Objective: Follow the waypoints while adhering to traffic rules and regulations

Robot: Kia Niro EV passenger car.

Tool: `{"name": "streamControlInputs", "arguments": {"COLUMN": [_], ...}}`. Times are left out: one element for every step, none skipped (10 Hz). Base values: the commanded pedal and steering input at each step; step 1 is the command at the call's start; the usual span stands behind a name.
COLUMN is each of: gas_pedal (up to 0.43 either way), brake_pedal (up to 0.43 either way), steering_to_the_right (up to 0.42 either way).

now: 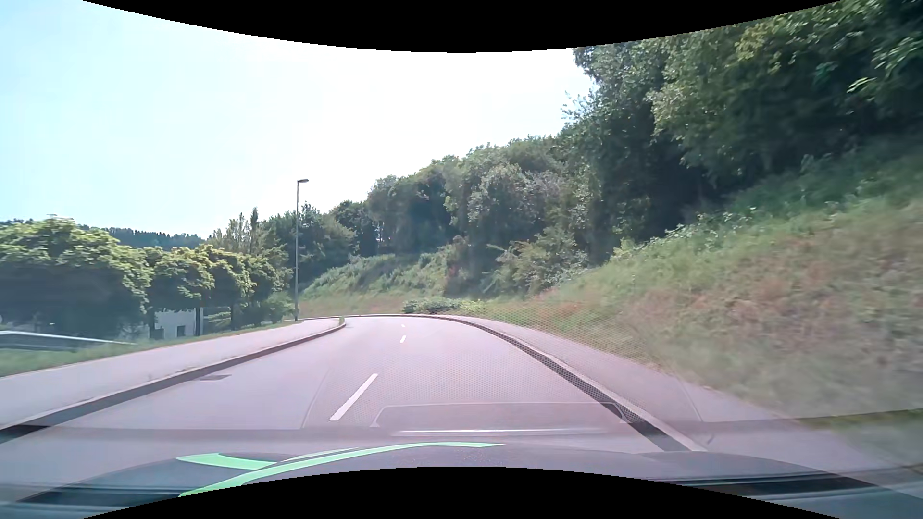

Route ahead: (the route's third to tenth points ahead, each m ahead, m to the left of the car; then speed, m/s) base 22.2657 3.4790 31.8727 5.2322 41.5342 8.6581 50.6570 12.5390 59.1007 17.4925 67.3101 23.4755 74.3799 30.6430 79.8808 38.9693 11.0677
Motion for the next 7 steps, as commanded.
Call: {"name": "streamControlInputs", "arguments": {"gas_pedal": [0.067,0.067,0.067,0.067,0.067,0.067,0.067], "brake_pedal": [0.000,0.000,0.000,0.000,0.000,0.000,0.000], "steering_to_the_right": [-0.004,-0.008,-0.011,-0.018,-0.024,-0.031,-0.035]}}
